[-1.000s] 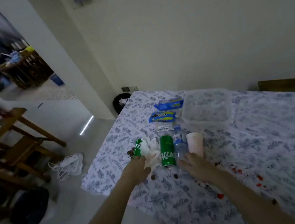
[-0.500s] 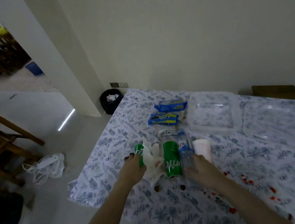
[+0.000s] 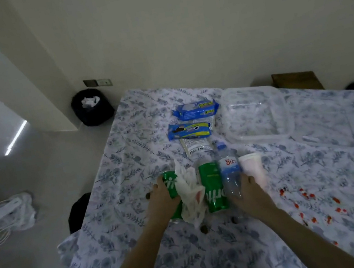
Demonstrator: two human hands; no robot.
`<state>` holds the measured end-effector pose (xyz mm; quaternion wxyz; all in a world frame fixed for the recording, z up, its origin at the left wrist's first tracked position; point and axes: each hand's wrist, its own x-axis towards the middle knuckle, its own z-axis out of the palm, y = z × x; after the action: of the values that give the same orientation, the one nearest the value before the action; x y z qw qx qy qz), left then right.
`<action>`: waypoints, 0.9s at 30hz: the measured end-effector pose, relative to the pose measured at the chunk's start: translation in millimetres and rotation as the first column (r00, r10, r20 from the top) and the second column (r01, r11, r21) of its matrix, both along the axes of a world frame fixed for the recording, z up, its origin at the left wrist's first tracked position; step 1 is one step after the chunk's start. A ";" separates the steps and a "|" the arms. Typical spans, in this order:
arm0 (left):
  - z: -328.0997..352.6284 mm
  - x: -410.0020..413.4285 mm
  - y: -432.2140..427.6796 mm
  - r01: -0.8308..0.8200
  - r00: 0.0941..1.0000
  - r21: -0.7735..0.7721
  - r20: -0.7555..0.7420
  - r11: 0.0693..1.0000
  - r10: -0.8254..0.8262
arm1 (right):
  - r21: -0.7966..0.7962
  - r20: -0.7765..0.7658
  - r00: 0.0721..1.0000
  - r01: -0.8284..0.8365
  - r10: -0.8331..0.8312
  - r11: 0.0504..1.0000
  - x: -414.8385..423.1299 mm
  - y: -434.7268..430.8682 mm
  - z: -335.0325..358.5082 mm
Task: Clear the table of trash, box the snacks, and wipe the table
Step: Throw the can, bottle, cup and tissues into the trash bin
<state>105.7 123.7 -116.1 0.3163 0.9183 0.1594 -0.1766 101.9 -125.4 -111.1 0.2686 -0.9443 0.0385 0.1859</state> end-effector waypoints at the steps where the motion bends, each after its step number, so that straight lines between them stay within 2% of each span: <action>1: -1.2 -1.3 -1.4 -0.018 1.000 -0.005 0.014 1.000 0.018 | -0.002 -0.002 1.000 0.018 -0.018 1.000 -1.7 2.1 -1.5; 5: 6.4 -3.1 0.3 -0.135 0.977 -0.046 0.161 0.990 0.141 | -0.014 0.047 0.996 0.074 -0.074 0.997 -4.0 7.2 -7.8; 8: 30.0 2.1 2.6 -0.238 0.921 -0.095 0.294 0.967 0.256 | 0.009 0.070 0.995 0.075 -0.075 0.997 -1.8 7.5 -9.8; 10: 47.4 5.4 -5.6 -0.228 0.901 -0.186 0.331 0.956 0.280 | 0.033 0.050 0.994 0.094 -0.096 0.995 1.1 5.9 -10.8; 13: 62.3 8.2 -38.8 -0.120 0.953 -0.359 0.219 0.926 0.208 | 0.056 0.016 0.994 0.105 -0.106 0.993 2.0 6.3 -5.2; 15: 58.8 10.4 -65.1 -0.123 0.976 -0.428 0.112 0.895 0.188 | 0.063 0.013 0.992 0.122 -0.123 0.991 1.1 4.0 -2.4; 18: 42.5 14.3 -89.8 -0.192 0.978 -0.422 -0.009 0.886 0.208 | 0.102 0.066 0.991 0.111 -0.118 0.989 -0.5 -2.3 -3.4; 21: 18.9 17.8 -95.6 -0.266 0.964 -0.434 -0.117 0.861 0.239 | 0.131 0.050 0.992 0.108 -0.115 0.986 0.4 -5.4 -6.2; 27: 18.4 25.2 -106.6 -0.284 0.957 -0.450 -0.186 0.847 0.222 | 0.149 0.085 0.995 0.032 -0.046 0.988 -5.3 -11.3 -27.2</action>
<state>130.9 17.1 -97.7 0.5399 0.7714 0.2510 -0.2245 96.5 -136.7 -138.4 0.3426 -0.9283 0.0312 0.1409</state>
